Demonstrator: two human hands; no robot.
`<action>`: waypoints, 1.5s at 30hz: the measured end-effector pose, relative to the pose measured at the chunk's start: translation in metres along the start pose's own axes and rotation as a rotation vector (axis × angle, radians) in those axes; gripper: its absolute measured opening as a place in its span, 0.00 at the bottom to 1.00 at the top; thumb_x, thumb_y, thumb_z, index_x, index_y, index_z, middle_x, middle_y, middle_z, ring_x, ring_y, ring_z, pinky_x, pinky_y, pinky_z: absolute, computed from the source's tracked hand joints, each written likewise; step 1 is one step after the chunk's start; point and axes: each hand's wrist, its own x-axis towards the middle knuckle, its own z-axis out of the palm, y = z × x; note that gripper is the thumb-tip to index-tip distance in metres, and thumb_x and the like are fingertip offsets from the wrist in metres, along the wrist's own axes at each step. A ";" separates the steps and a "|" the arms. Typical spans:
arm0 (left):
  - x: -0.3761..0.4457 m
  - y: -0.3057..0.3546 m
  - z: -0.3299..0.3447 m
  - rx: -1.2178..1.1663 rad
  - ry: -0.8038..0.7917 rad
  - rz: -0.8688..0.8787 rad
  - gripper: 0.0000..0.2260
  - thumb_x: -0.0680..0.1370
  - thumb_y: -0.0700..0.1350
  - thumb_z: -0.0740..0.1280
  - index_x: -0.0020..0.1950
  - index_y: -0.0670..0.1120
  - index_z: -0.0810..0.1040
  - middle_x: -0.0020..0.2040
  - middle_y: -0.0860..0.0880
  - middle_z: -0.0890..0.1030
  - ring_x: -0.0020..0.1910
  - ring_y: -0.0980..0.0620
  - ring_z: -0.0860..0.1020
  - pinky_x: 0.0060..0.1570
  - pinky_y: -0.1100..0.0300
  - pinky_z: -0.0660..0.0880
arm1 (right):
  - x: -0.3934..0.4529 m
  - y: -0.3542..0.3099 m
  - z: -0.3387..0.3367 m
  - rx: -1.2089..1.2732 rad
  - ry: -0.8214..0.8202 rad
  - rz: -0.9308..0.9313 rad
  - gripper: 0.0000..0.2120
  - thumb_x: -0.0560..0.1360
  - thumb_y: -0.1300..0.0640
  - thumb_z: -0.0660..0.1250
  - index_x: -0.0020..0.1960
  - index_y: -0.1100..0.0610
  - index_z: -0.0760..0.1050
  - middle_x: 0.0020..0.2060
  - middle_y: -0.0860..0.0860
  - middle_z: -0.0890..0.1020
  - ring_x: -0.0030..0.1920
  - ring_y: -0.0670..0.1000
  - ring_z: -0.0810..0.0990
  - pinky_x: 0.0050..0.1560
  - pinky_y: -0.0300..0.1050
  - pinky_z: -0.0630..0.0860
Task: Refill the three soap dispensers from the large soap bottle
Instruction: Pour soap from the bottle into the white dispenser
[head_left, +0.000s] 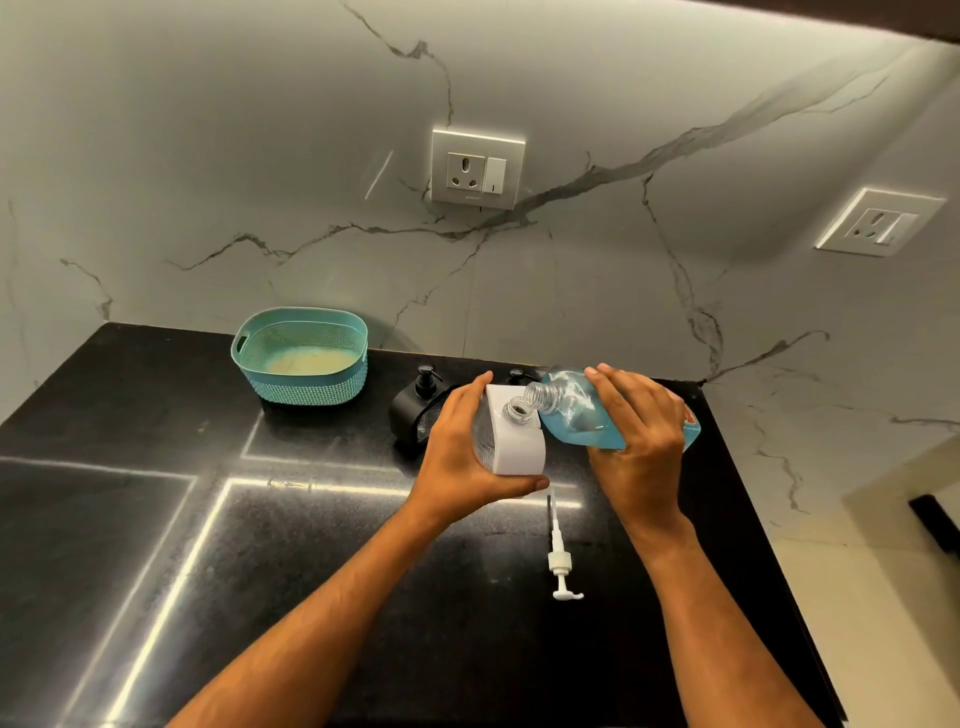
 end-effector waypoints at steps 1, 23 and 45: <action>0.000 0.000 0.000 0.000 -0.001 0.000 0.57 0.61 0.61 0.85 0.82 0.48 0.60 0.75 0.53 0.69 0.72 0.61 0.70 0.68 0.73 0.67 | 0.000 0.000 0.000 -0.005 0.000 -0.004 0.34 0.66 0.60 0.83 0.70 0.59 0.78 0.65 0.56 0.81 0.65 0.60 0.78 0.63 0.64 0.74; 0.002 -0.005 0.002 0.010 -0.018 -0.005 0.56 0.62 0.59 0.86 0.82 0.46 0.61 0.74 0.51 0.70 0.69 0.63 0.70 0.66 0.79 0.64 | 0.003 0.004 -0.005 -0.048 -0.008 -0.052 0.34 0.66 0.62 0.83 0.70 0.58 0.78 0.65 0.56 0.81 0.66 0.60 0.78 0.64 0.63 0.73; 0.003 -0.007 0.004 -0.004 -0.020 0.010 0.56 0.61 0.57 0.86 0.82 0.47 0.60 0.74 0.50 0.70 0.71 0.59 0.70 0.67 0.77 0.64 | 0.005 0.007 -0.005 -0.076 -0.026 -0.071 0.33 0.66 0.63 0.83 0.70 0.58 0.78 0.65 0.56 0.81 0.66 0.60 0.78 0.64 0.64 0.73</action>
